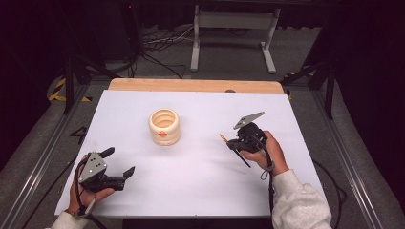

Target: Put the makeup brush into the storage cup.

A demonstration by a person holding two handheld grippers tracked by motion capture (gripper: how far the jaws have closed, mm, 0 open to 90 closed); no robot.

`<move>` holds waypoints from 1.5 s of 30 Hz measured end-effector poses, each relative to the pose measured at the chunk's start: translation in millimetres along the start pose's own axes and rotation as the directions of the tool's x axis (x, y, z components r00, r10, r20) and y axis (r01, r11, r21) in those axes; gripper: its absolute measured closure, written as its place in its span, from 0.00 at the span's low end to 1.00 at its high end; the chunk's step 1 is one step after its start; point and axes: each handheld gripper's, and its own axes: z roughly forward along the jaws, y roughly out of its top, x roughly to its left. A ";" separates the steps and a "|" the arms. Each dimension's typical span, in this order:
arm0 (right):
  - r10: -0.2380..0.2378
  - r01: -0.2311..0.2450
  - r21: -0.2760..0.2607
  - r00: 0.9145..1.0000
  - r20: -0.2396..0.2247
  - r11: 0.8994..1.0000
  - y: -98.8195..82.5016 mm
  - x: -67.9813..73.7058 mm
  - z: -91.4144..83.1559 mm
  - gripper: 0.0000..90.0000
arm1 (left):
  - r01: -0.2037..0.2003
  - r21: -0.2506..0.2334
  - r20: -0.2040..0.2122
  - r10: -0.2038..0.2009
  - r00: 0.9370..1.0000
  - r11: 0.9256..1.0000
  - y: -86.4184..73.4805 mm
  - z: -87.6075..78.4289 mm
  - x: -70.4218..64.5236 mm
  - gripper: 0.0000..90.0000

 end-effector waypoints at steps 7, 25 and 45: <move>0.005 -0.012 -0.207 0.999 -0.034 0.978 -5.6 3.3 -14.5 0.94 | 0.048 -0.040 0.035 -0.047 0.998 0.998 7.1 1.4 1.5 0.05; -0.056 -0.008 -0.576 0.994 -0.093 0.817 6.1 32.2 -13.4 0.94 | 0.011 -0.149 0.270 0.030 0.962 0.989 77.1 53.7 -36.3 0.11; -0.111 -0.028 -0.709 0.983 -0.148 0.705 16.0 76.4 5.5 0.94 | 0.032 -0.189 0.426 0.053 0.903 0.981 108.2 109.3 -98.3 0.48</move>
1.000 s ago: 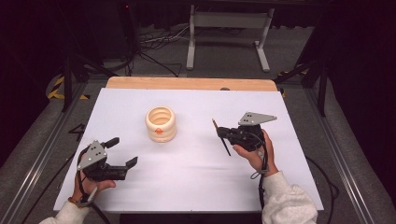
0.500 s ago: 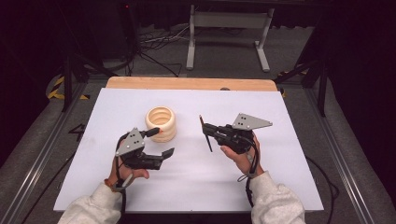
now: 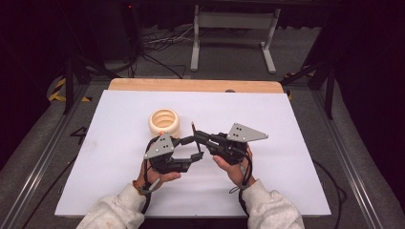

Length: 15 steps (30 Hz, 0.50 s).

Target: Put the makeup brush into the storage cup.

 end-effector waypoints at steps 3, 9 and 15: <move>-0.019 0.019 -0.013 1.000 0.003 1.000 -1.9 4.4 1.3 0.94 | 0.010 -0.007 0.012 -0.010 1.000 1.000 -1.9 2.2 2.0 0.58; -0.036 0.036 -0.011 0.999 0.002 0.999 -9.0 8.0 5.0 0.94 | 0.036 -0.032 0.034 -0.035 0.999 0.999 -2.9 -4.4 8.0 0.71; -0.025 0.025 -0.019 1.000 -0.004 0.999 -14.7 5.0 5.1 0.94 | 0.043 -0.027 0.062 -0.041 0.997 0.999 -4.1 -8.7 14.7 0.83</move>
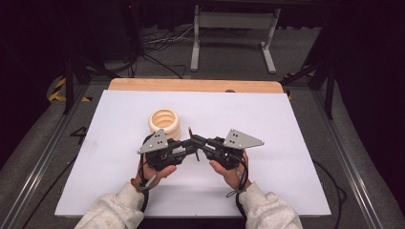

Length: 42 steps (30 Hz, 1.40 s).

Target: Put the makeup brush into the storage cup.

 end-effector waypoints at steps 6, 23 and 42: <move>-0.003 0.003 -0.006 1.000 -0.009 1.000 -3.1 -1.3 0.9 0.94 | -0.014 0.021 -0.011 0.014 1.000 1.000 -0.7 1.1 0.1 0.90; -0.088 0.080 0.076 0.990 0.113 0.994 4.8 -2.1 -19.2 0.48 | -0.066 0.095 -0.078 0.074 0.994 0.993 -6.7 1.9 3.5 0.92; -0.296 0.216 0.254 0.894 0.337 0.943 -1.9 -22.7 -78.4 0.20 | -0.088 0.091 -0.145 0.100 0.984 0.992 1.6 -13.5 11.8 0.93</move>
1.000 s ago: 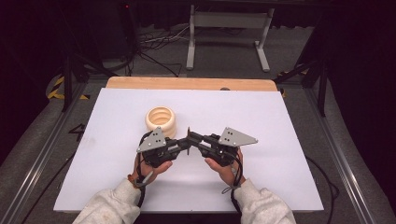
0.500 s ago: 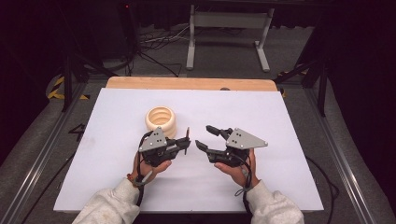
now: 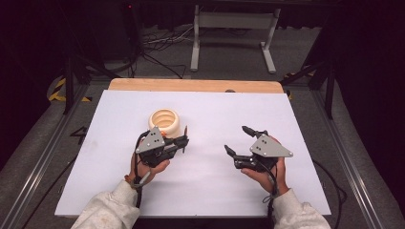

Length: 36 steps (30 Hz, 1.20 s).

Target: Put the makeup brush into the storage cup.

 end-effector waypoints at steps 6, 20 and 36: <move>0.001 -0.001 0.018 1.000 0.027 1.000 -9.4 -6.2 -8.5 0.16 | -0.003 -0.011 -0.020 0.003 1.000 1.000 1.7 -6.4 3.5 0.93; 0.006 -0.012 0.076 0.997 0.073 0.997 -33.3 -10.9 -20.0 0.09 | -0.012 -0.030 -0.077 0.009 0.997 0.999 6.7 -19.4 8.9 0.93; 0.014 -0.029 0.150 0.995 0.102 0.988 -64.1 -11.5 -30.4 0.08 | -0.036 -0.065 -0.133 0.027 0.991 0.997 18.4 -40.3 16.6 0.93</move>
